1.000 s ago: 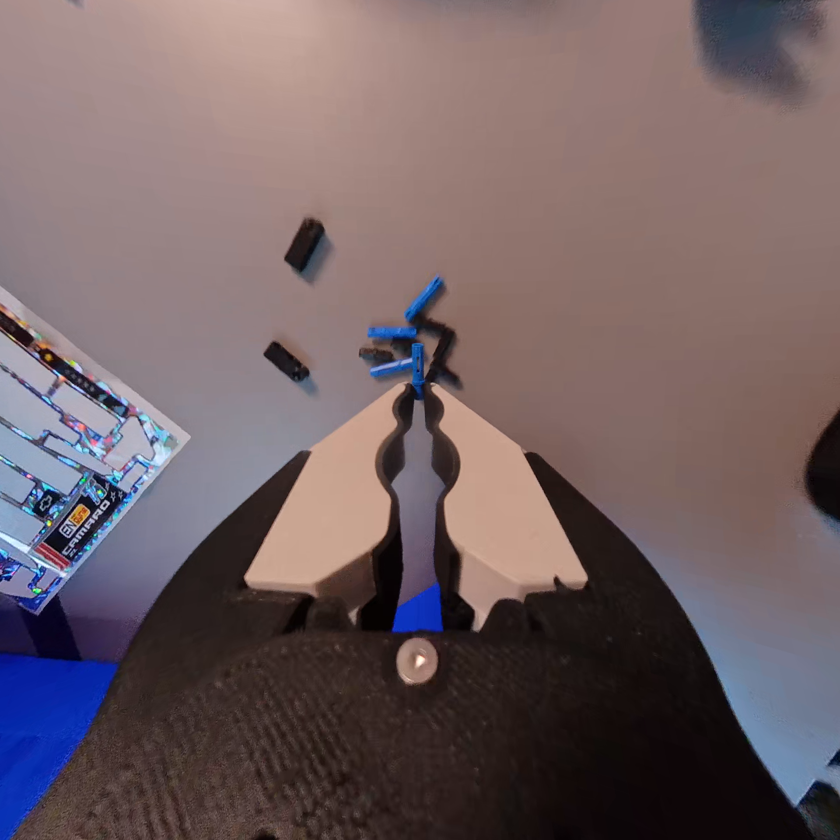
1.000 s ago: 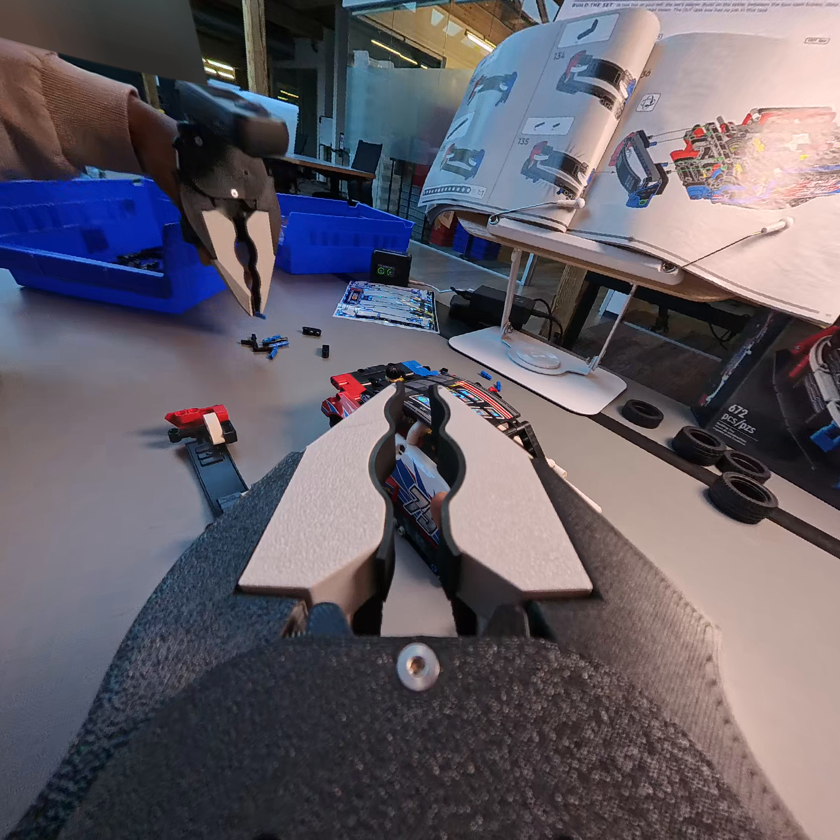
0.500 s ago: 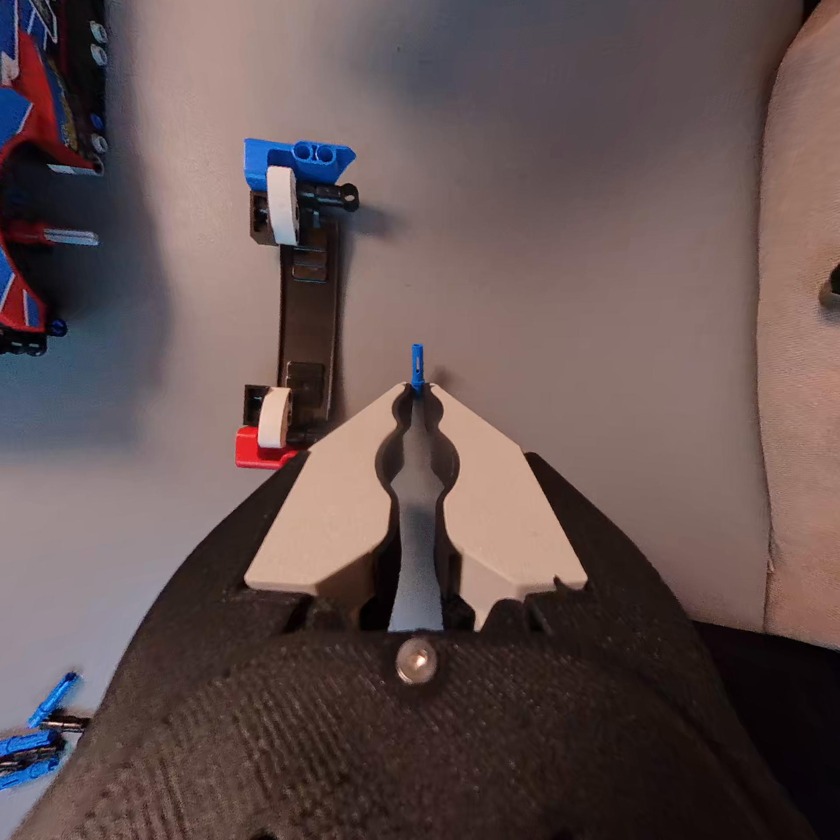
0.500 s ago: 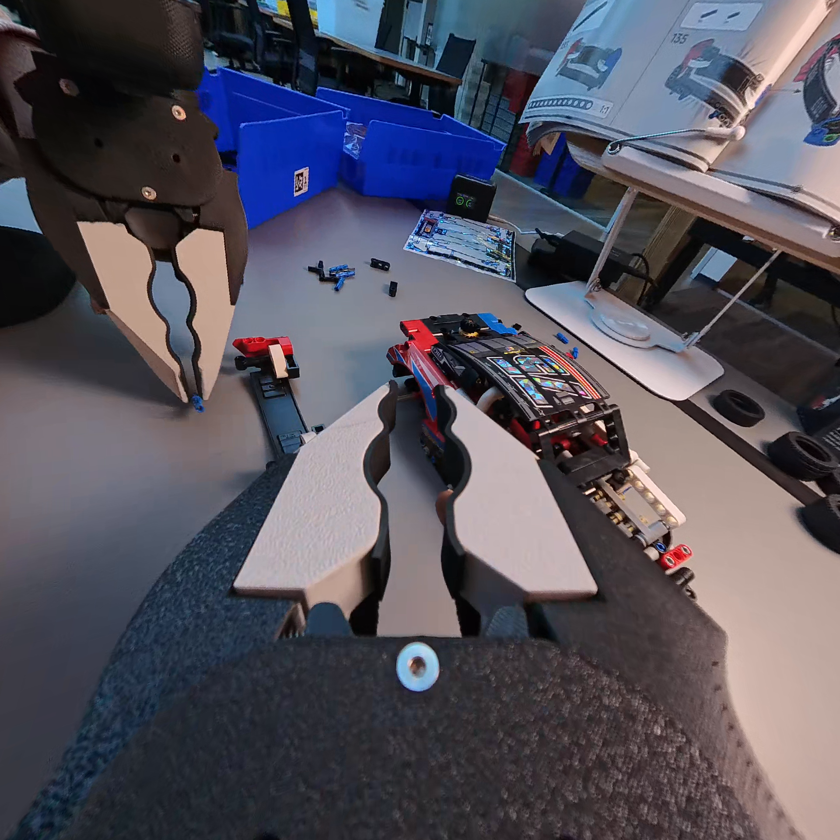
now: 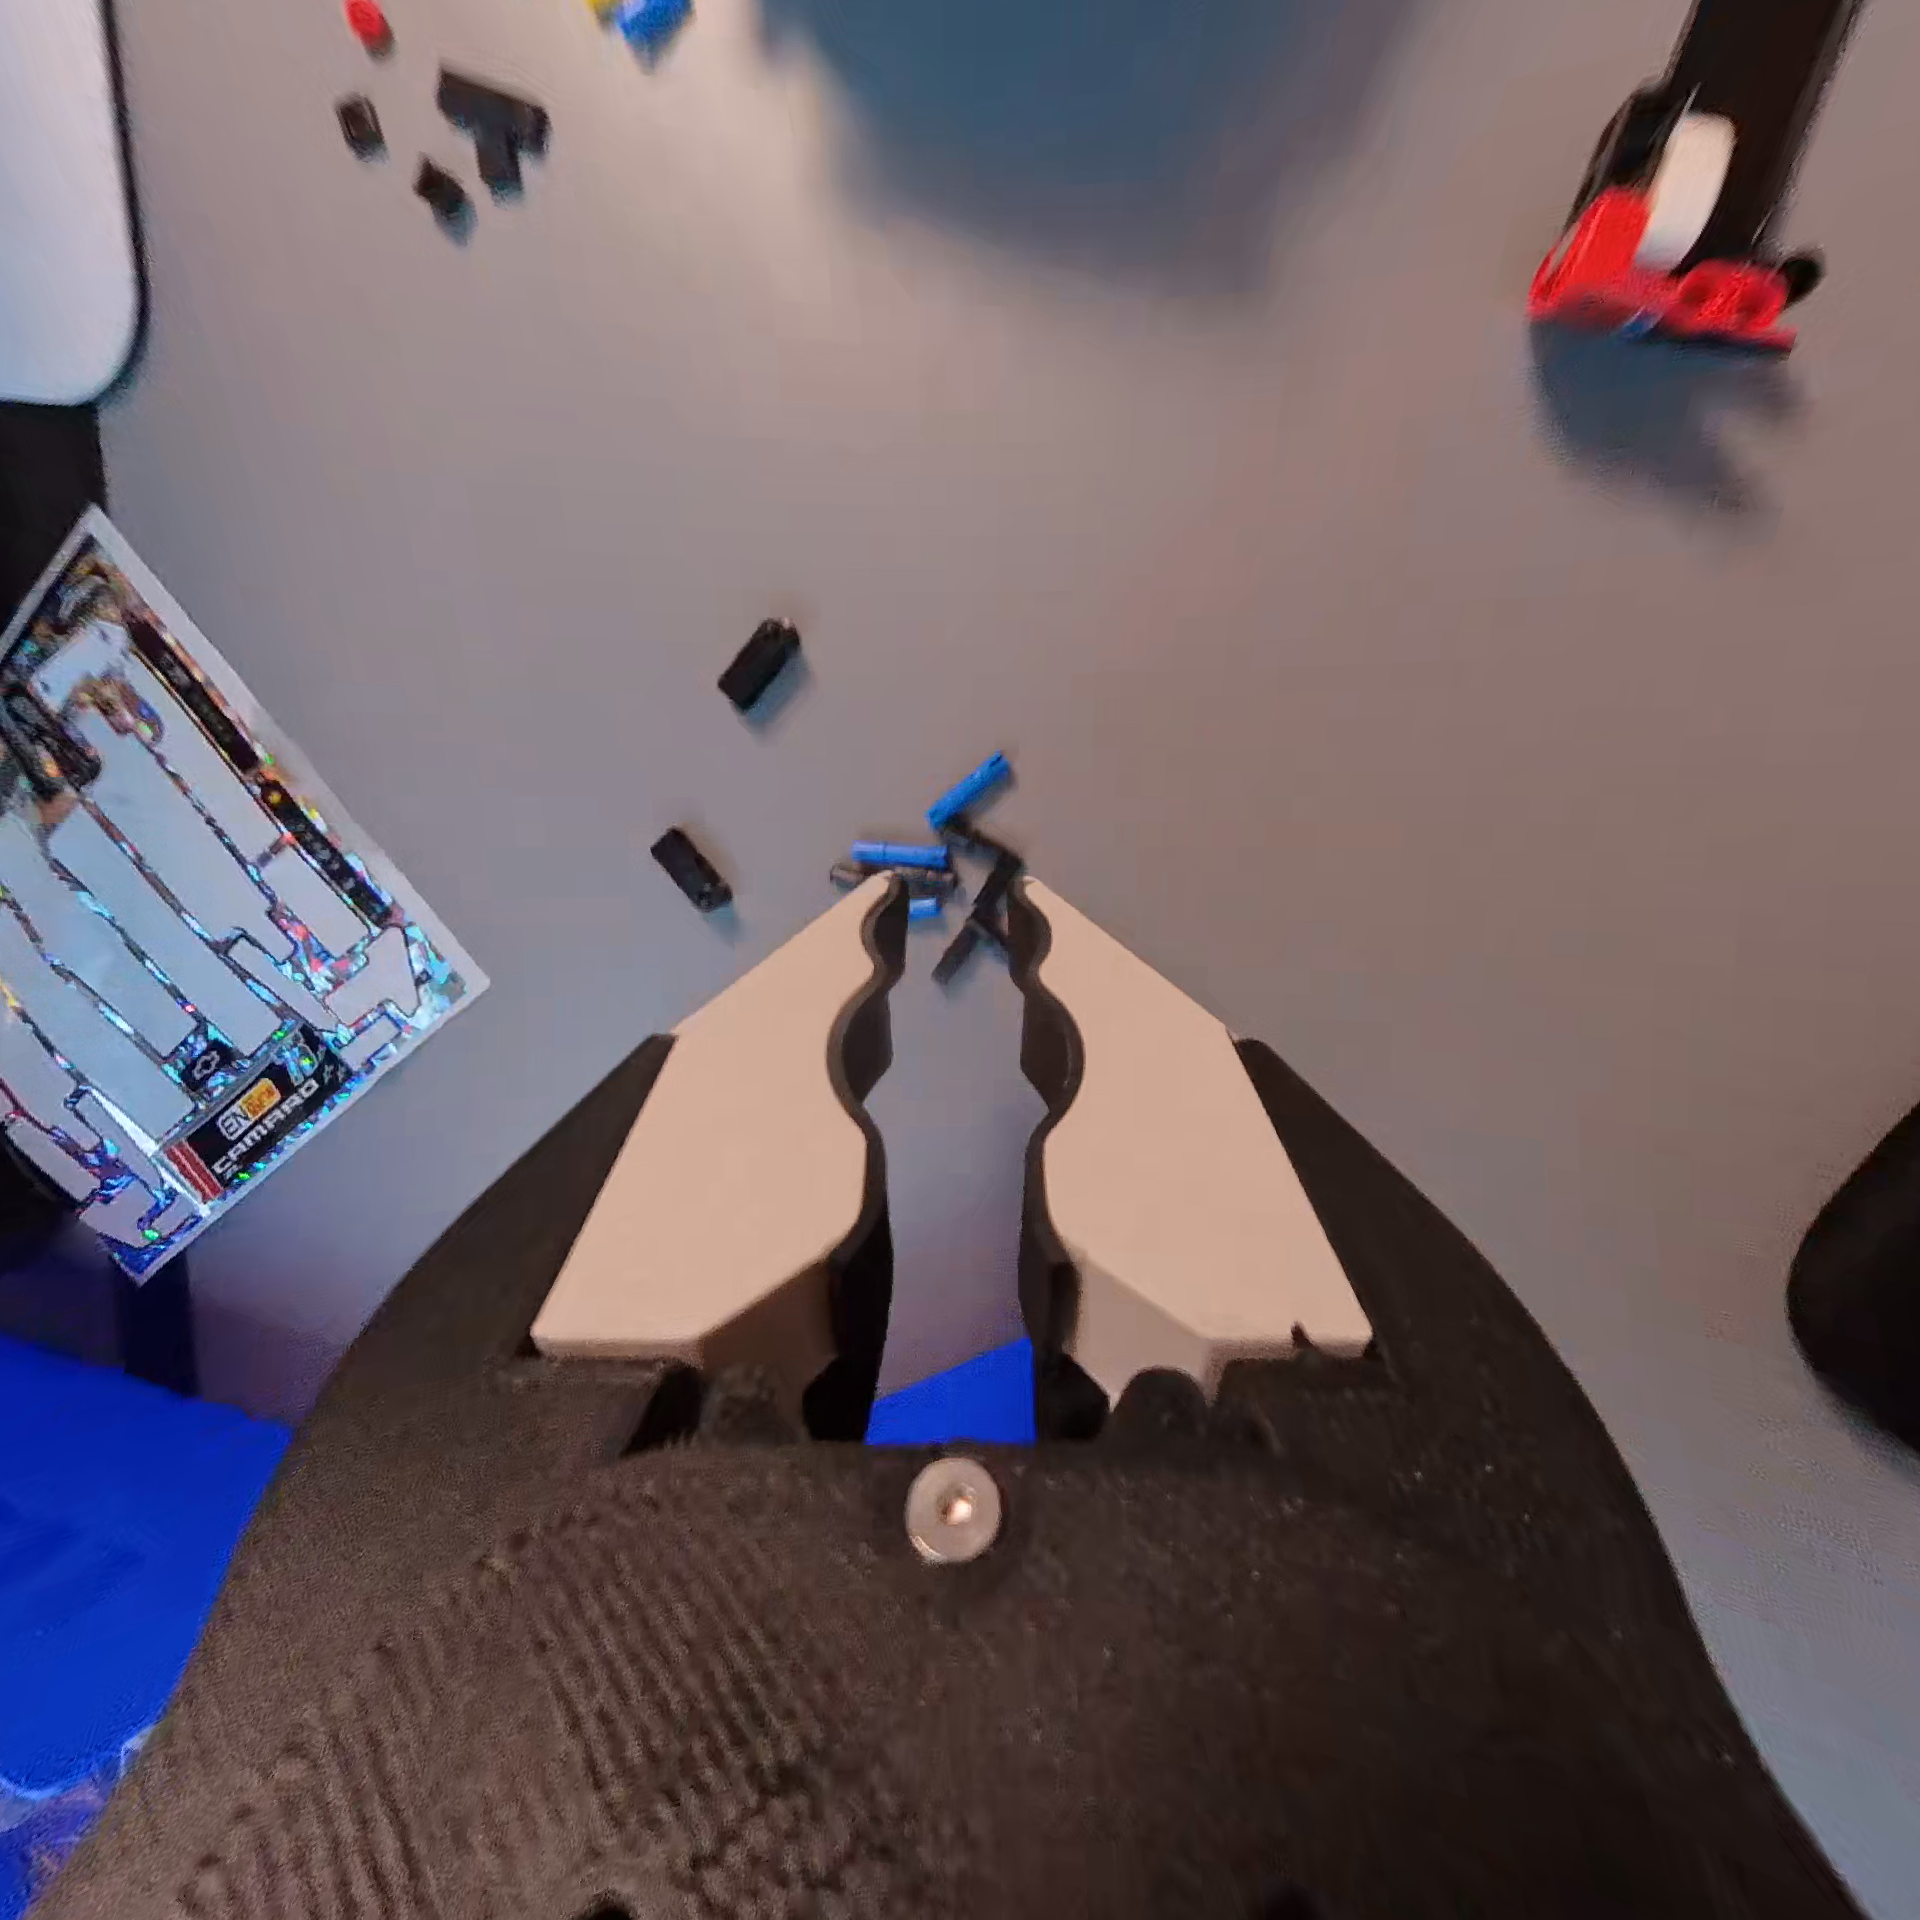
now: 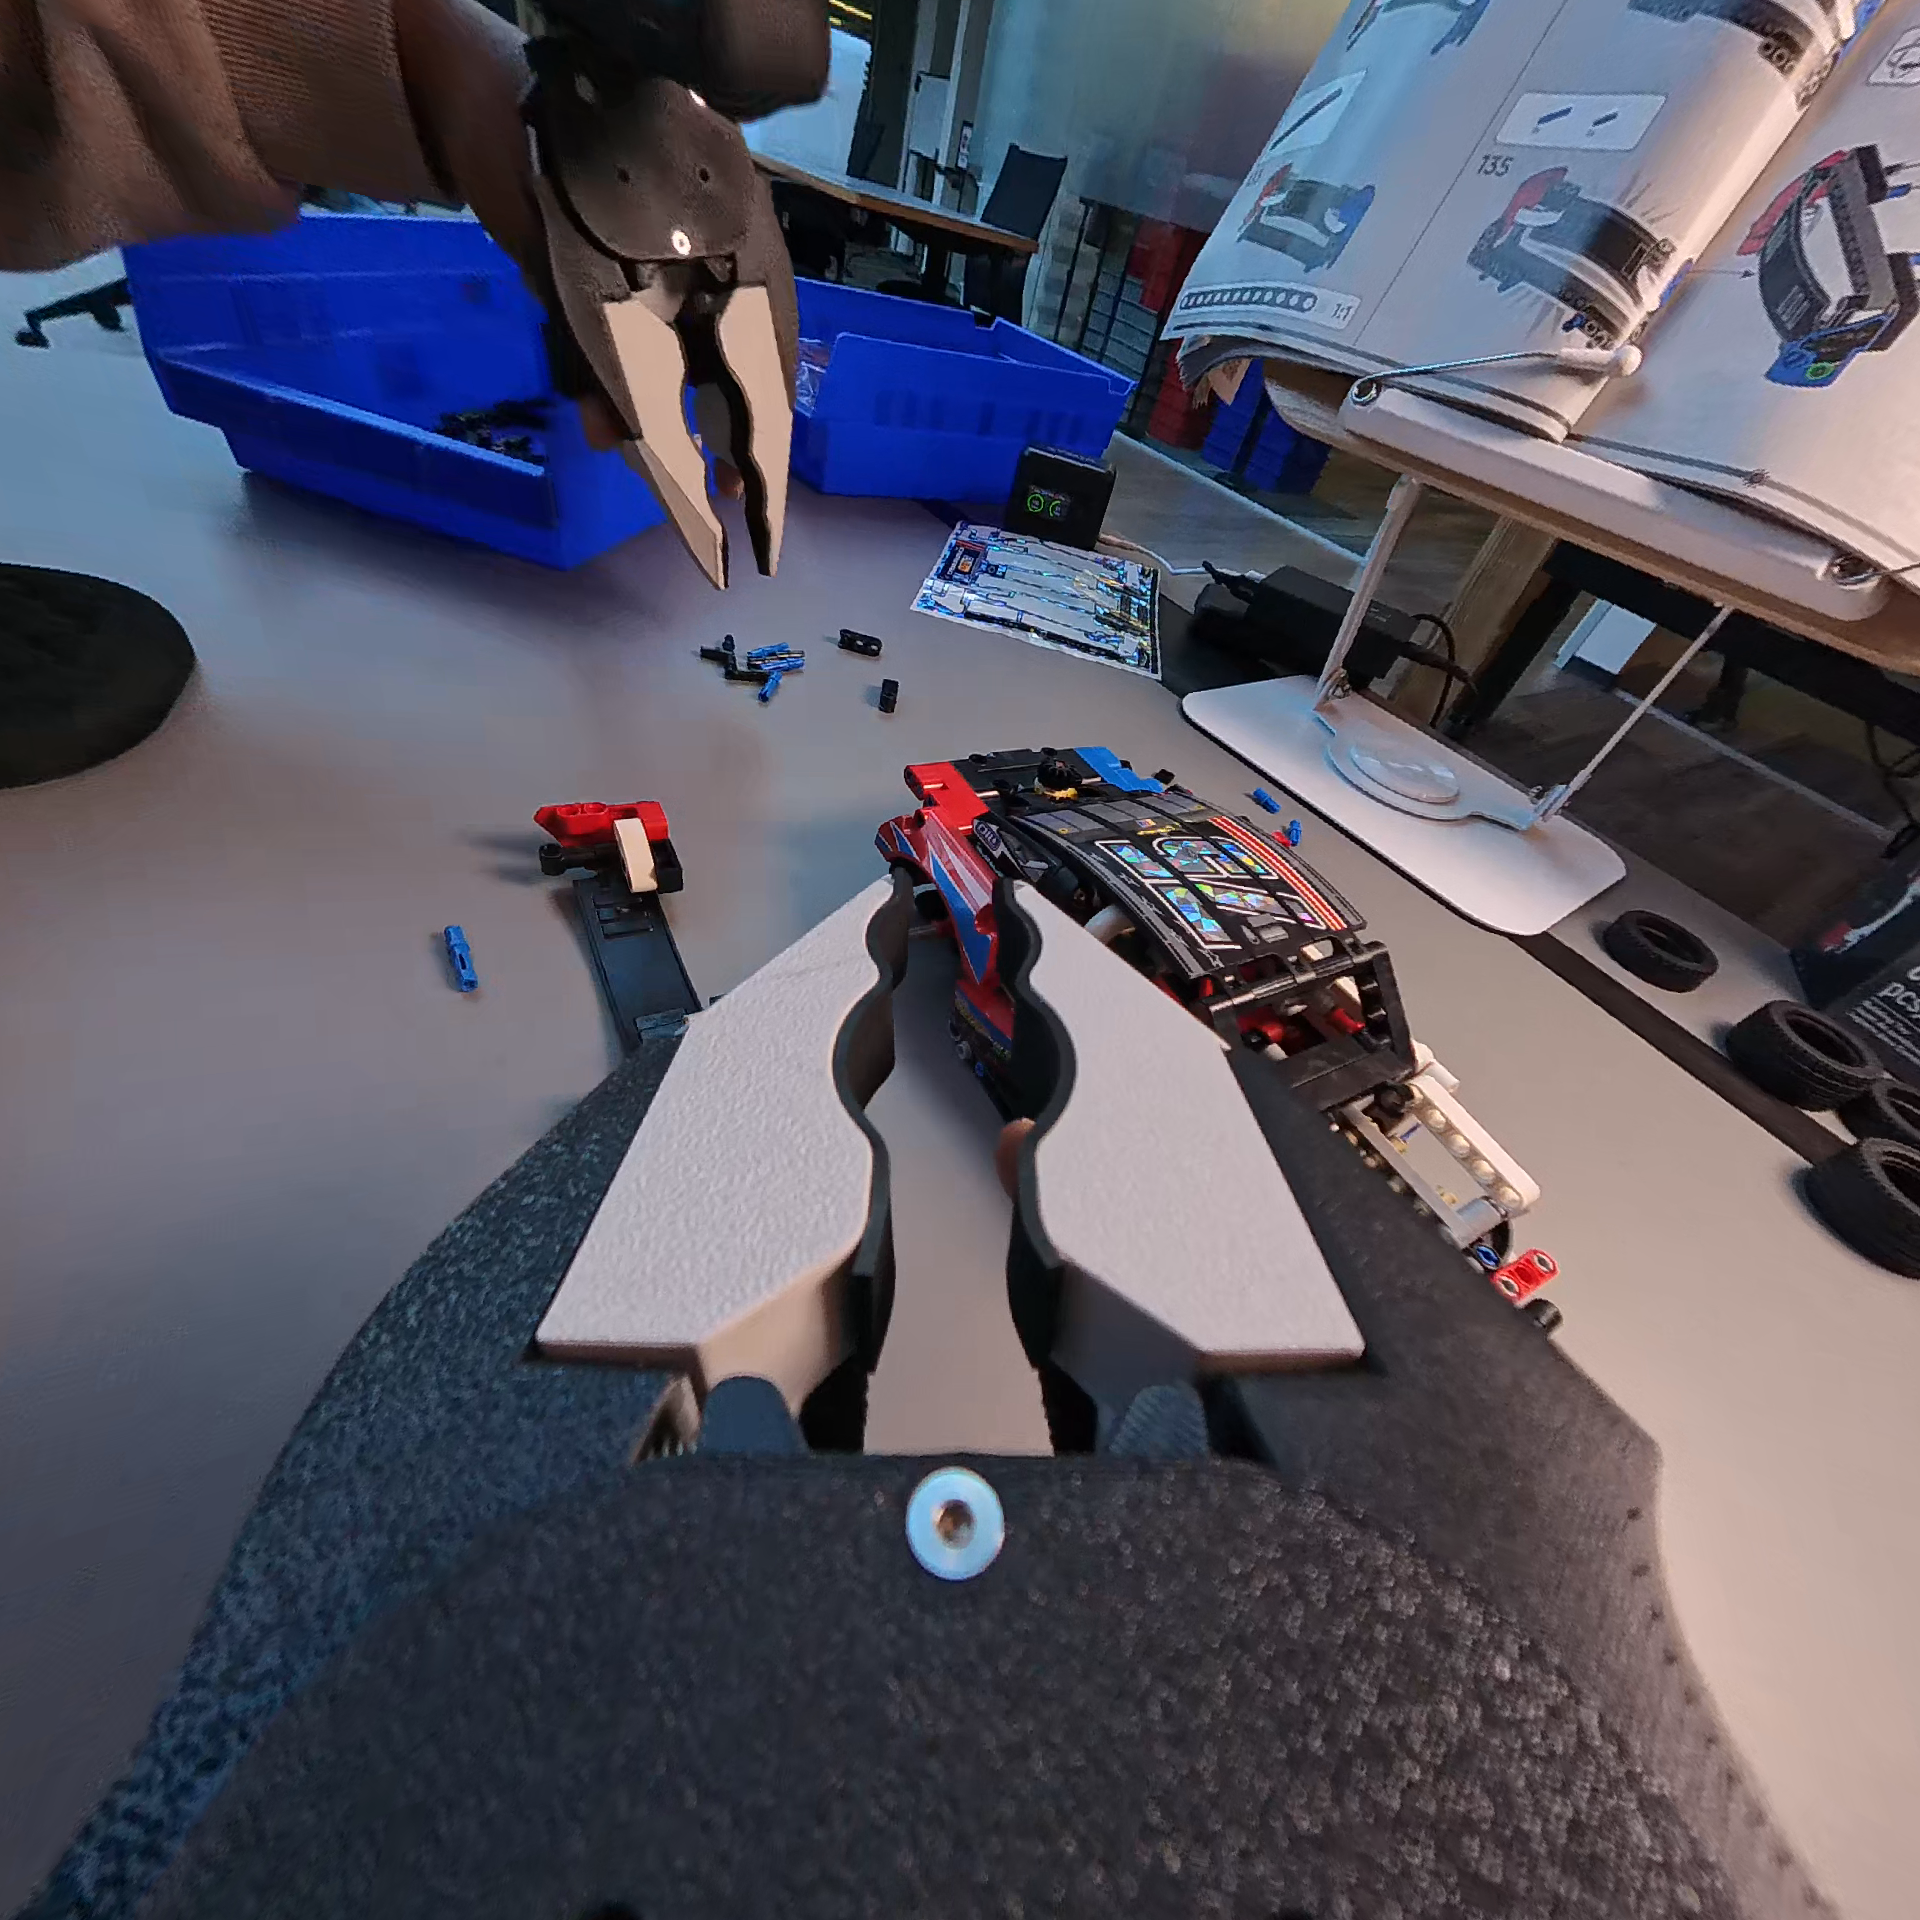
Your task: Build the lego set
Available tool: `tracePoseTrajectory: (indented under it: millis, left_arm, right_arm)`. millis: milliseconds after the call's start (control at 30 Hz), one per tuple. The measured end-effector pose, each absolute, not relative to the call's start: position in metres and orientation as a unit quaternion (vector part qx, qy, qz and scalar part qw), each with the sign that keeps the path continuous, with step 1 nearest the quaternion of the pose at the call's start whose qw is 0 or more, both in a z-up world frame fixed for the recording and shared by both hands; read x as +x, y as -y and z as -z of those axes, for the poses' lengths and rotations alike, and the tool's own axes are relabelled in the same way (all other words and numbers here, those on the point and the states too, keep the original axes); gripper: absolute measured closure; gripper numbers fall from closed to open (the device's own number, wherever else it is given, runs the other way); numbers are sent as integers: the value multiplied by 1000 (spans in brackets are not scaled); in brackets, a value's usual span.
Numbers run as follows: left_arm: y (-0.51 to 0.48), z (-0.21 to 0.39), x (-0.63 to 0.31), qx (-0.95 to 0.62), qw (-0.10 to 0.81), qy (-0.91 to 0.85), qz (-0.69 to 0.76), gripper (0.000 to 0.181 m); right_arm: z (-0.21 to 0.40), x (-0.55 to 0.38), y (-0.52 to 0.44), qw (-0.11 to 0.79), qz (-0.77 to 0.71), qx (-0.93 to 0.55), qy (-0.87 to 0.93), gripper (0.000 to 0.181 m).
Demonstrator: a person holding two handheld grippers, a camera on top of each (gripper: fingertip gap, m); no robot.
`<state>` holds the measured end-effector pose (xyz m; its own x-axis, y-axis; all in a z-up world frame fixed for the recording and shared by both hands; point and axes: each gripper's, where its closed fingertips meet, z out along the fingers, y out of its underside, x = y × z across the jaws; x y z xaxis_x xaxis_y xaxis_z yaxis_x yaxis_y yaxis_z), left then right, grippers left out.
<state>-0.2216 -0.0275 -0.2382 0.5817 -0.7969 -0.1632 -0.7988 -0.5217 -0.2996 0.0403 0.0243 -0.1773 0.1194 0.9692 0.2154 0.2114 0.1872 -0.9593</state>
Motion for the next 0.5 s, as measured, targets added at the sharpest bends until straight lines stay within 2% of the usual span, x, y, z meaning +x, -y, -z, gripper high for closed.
tracePoseTrajectory:
  millis: [33,300,500]
  left_arm:
    - [27,245,-232,-873,154,-462,4,163]
    - [21,277,-247,-879,79,-468,45,151]
    - [17,277,-240,-887,87,-448,76,155]
  right_arm:
    - [178,40,-25,530,-356,-529,559,168]
    - [175,48,-35,541,-351,-538,544,168]
    - [175,48,-36,540,-351,-538,544,168]
